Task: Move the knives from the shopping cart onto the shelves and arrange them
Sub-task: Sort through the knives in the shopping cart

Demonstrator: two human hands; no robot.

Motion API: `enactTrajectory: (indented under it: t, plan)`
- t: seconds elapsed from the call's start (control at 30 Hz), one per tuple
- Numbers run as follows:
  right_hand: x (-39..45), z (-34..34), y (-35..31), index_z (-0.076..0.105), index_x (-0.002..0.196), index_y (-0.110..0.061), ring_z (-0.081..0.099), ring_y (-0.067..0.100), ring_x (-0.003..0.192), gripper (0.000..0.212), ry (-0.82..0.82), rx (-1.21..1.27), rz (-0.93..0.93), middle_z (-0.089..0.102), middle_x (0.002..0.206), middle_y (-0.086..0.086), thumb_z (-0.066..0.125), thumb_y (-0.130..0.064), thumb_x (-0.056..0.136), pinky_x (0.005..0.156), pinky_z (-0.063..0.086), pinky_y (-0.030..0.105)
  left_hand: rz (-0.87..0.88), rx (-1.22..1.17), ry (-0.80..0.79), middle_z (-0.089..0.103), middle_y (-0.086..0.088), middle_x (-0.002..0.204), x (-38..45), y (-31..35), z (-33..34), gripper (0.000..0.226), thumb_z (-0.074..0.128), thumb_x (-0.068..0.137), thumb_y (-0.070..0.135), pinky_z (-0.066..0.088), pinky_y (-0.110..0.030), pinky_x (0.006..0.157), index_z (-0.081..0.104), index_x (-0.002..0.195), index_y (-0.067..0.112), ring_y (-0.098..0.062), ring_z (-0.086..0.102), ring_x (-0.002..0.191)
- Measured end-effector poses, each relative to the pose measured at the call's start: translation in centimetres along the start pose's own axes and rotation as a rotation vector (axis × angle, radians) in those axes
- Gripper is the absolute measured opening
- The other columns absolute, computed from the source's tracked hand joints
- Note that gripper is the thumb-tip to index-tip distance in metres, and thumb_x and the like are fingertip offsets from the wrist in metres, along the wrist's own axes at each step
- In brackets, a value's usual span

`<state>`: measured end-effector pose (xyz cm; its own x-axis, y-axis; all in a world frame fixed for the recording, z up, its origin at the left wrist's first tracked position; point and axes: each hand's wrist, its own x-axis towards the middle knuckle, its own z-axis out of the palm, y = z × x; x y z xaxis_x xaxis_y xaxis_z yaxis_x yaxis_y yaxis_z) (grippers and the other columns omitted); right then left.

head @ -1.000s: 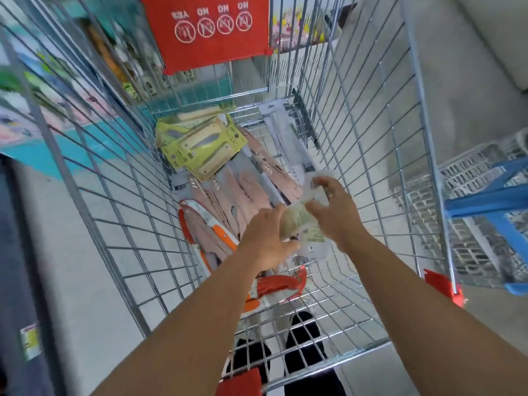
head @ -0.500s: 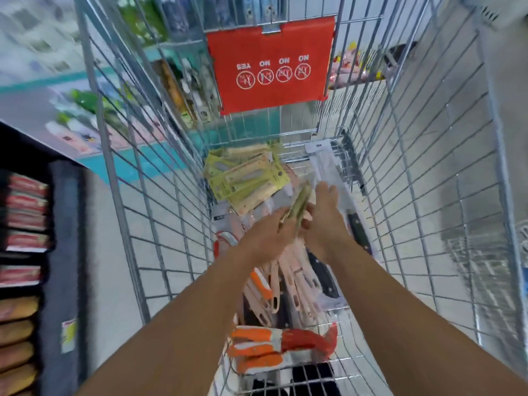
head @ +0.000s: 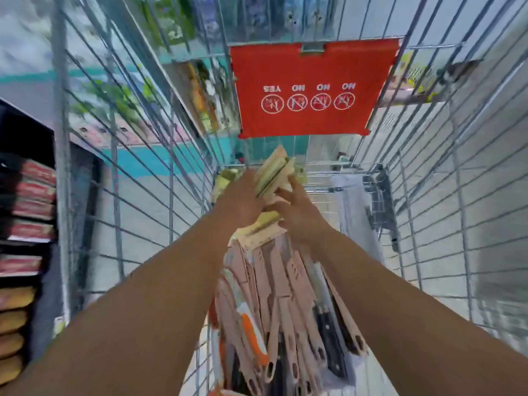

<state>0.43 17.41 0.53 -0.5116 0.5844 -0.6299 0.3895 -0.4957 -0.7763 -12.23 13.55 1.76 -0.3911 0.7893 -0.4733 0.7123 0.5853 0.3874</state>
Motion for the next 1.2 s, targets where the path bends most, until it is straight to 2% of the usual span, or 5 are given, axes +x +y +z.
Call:
enactTrajectory:
  t: [0.17, 0.4, 0.57, 0.77, 1.2]
  plan:
    - [1.2, 0.3, -1.2, 0.011, 0.152, -0.029, 0.057, 0.009, 0.083, 0.072, -0.004, -0.296, -0.104, 0.046, 0.130, -0.004, 0.037, 0.004, 0.093, 0.051, 0.041, 0.004, -0.093, 0.181, -0.054, 0.057, -0.016, 0.112, 2.6, -1.0, -0.9, 0.054, 0.052, 0.093, 0.029, 0.052, -0.043, 0.080, 0.027, 0.140, 0.018, -0.034, 0.058, 0.097]
    - [1.1, 0.6, -1.3, 0.007, 0.153, -0.026, 0.040, 0.022, 0.126, 0.067, -0.044, -0.887, -0.199, 0.028, 0.154, -0.001, 0.037, -0.008, 0.096, 0.102, 0.030, 0.031, -0.101, 0.359, 0.158, 0.017, -0.018, 0.155, 2.1, -1.9, -1.1, 0.094, 0.060, 0.085, -0.001, 0.025, -0.044, 0.114, -0.004, 0.152, 0.016, -0.036, 0.019, 0.142]
    - [0.1, -0.4, 0.2, 0.024, 0.148, -0.039, 0.060, 0.015, 0.092, 0.061, 0.071, -0.576, -0.141, 0.042, 0.144, 0.000, 0.034, -0.011, 0.095, 0.077, 0.050, 0.029, -0.016, 0.309, 0.270, 0.002, -0.012, 0.158, -1.1, -1.2, 0.5, 0.091, 0.060, 0.089, 0.011, 0.014, -0.042, 0.118, -0.006, 0.152, 0.016, -0.033, 0.006, 0.145]
    - [-5.8, -3.9, 5.0, 0.052, 0.126, -0.014, 0.056, 0.008, 0.094, 0.031, 0.310, -0.462, -0.055, 0.053, 0.111, -0.002, 0.043, -0.006, 0.097, 0.082, 0.042, 0.020, 0.221, 0.259, 0.069, 0.007, -0.010, 0.156, -6.8, 1.1, 7.0, 0.076, 0.051, 0.094, 0.016, 0.023, -0.042, 0.114, 0.003, 0.152, 0.018, -0.034, 0.012, 0.142]
    - [-13.4, -4.4, 15.9, 0.046, 0.131, -0.015, 0.040, 0.030, 0.121, 0.051, 0.407, -0.941, 0.144, 0.036, 0.134, 0.010, 0.064, -0.012, 0.084, 0.099, 0.044, 0.037, 0.467, 0.454, -0.326, 0.005, -0.004, 0.159, -14.5, 1.9, 14.9, 0.075, 0.050, 0.091, 0.007, 0.015, -0.048, 0.115, 0.012, 0.152, 0.027, -0.028, 0.003, 0.146]
